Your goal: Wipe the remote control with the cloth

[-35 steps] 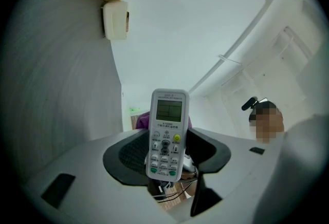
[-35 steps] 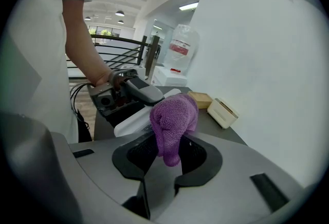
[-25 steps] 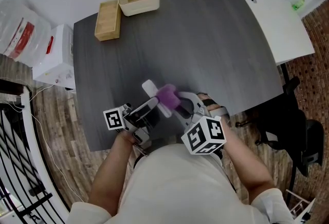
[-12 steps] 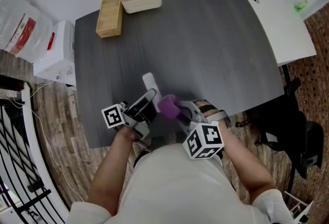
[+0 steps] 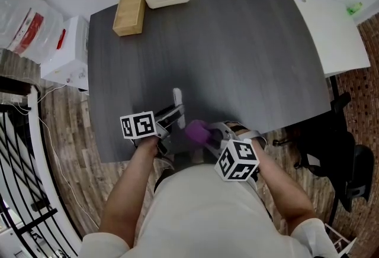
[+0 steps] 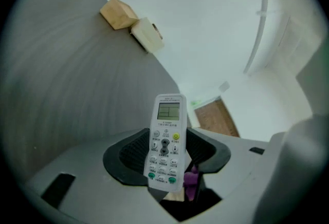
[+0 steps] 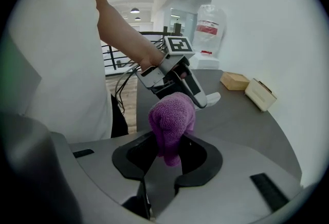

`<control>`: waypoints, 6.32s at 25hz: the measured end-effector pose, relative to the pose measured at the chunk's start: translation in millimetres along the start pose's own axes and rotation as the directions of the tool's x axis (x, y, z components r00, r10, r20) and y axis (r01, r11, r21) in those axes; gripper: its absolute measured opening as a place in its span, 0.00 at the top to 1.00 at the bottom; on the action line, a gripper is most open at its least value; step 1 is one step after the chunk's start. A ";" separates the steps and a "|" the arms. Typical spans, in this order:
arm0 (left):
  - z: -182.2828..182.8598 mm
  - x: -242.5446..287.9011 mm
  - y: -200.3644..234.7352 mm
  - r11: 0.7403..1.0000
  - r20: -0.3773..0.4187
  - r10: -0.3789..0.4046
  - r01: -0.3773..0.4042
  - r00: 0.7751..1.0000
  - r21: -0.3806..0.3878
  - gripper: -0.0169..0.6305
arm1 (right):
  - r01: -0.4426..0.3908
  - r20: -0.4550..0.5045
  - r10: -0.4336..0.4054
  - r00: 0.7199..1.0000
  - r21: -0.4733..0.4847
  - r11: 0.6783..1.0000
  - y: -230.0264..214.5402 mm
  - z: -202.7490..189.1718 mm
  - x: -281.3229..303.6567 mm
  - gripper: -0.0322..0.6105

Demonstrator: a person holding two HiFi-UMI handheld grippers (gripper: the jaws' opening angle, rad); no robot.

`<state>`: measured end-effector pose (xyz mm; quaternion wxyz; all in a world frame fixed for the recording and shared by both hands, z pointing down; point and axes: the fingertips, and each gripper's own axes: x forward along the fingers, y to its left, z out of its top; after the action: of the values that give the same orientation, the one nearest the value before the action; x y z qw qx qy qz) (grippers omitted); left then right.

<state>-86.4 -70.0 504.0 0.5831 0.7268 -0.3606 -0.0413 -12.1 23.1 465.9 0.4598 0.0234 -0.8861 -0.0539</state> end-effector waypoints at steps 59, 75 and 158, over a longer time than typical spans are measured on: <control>-16.8 29.5 62.5 0.929 -0.010 0.369 -0.369 0.929 0.004 0.60 | 0.009 0.044 -0.050 0.998 0.656 0.754 -108.7 -49.8 72.7 0.77; -25.5 28.3 62.2 0.944 -0.051 0.329 -0.330 0.943 0.004 0.60 | 0.032 0.036 -0.083 0.996 0.717 0.696 -122.6 -52.8 89.6 0.77; -213.7 -239.0 -233.3 0.834 0.277 -0.502 0.373 0.820 0.407 0.97 | 0.026 0.322 -0.572 0.755 0.856 0.517 122.4 3.7 -235.4 0.77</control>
<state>-48.8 255.5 280.8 0.3461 0.8572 -0.2867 -0.2513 121.4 166.4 286.9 0.0908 0.3749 -0.8824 0.2693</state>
